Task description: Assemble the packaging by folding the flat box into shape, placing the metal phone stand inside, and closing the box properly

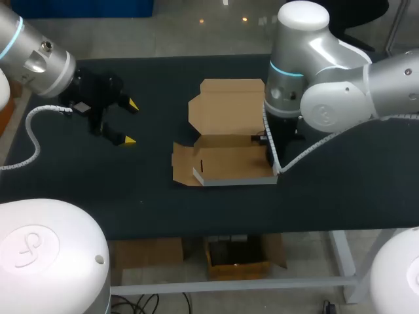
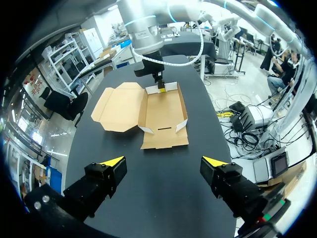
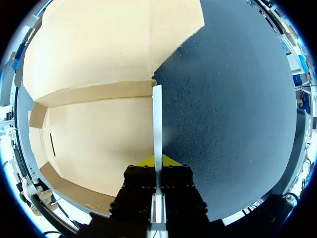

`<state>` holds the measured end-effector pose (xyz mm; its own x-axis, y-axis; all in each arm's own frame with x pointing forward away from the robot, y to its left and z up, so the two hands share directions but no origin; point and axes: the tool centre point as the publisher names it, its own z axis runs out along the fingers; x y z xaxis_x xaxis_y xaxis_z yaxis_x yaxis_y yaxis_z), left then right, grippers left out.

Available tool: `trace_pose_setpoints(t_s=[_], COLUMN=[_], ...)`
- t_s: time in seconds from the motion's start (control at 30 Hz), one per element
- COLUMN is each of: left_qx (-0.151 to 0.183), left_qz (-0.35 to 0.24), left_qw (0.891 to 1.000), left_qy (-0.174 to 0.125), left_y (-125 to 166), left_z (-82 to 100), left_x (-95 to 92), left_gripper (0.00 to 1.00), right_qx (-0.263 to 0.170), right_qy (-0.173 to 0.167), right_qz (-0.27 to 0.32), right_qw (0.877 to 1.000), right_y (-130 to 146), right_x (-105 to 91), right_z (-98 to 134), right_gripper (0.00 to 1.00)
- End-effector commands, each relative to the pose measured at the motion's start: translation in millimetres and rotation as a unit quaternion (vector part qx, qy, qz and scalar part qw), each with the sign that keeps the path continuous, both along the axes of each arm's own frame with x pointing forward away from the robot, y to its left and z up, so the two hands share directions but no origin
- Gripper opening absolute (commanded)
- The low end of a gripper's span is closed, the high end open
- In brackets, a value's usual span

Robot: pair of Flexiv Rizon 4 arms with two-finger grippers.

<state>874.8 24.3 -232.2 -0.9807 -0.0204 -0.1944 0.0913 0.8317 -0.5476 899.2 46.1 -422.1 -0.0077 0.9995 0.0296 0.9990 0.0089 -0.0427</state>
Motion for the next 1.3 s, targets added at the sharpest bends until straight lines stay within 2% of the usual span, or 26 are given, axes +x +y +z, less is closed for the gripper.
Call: trace_pose_setpoints(t_s=[0.03, 1.3], left_qx=[0.002, 0.002], left_qz=[0.000, 0.000], left_qw=[1.000, 1.000], left_qy=[0.002, 0.002], left_y=[0.1, 0.1], left_z=[0.9, 0.9], left_x=[0.0, 0.0], left_gripper=[1.00, 1.00], right_qx=[-0.004, -0.022], right_qy=[0.007, 0.014], right_qz=[-0.001, -0.001], right_qw=[1.000, 1.000], right_y=[0.8, 2.5], right_x=[2.7, 0.8], right_z=[0.1, 2.9], right_gripper=[0.00, 0.00])
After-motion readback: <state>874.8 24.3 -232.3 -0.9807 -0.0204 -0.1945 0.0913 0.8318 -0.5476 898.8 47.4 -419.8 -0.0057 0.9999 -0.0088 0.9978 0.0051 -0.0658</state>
